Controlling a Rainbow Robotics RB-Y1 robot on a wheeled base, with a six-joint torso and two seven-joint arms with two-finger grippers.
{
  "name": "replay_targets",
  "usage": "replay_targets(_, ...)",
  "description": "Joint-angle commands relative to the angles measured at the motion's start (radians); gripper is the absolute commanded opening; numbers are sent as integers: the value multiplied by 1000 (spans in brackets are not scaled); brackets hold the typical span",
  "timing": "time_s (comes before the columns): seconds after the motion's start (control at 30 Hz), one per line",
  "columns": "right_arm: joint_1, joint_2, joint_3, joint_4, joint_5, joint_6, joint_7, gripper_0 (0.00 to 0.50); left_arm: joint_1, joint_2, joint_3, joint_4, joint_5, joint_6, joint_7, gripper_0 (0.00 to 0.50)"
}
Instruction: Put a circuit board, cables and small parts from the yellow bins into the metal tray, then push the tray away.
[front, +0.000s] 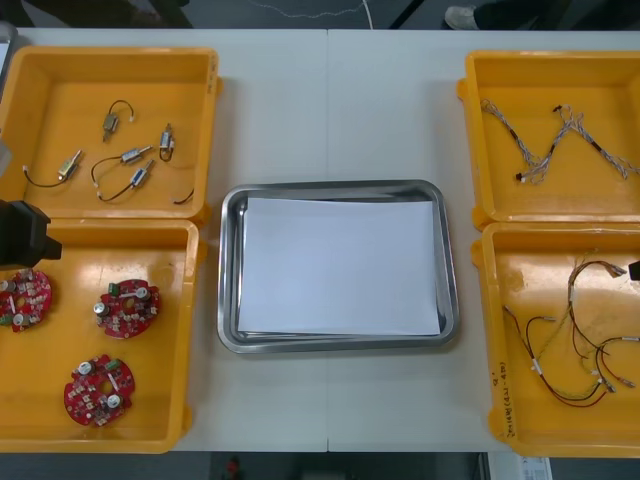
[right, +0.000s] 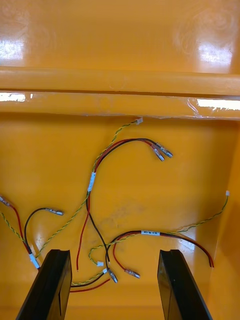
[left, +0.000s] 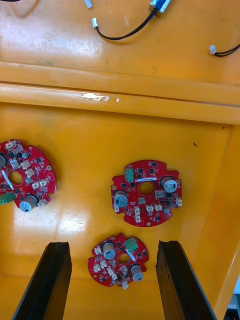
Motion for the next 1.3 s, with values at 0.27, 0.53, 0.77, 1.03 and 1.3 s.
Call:
replay_targets(0.27, 16, -37, -32, -31, -4, 3, -44, 500, 14, 41, 31, -29, 6, 7, -79, 500)
replay_targets(0.53, 16, -37, -32, -31, -4, 3, -44, 500, 14, 41, 31, -29, 6, 7, -79, 500)
replay_targets(0.77, 16, -37, -32, -31, -4, 3, -44, 500, 14, 41, 31, -29, 6, 7, -79, 500)
replay_targets(1.03, 16, -37, -32, -31, -4, 3, -44, 500, 14, 41, 31, -29, 6, 7, -79, 500)
replay_targets(1.3, 16, -37, -32, -31, -4, 3, -44, 500, 14, 41, 31, -29, 6, 7, -79, 500)
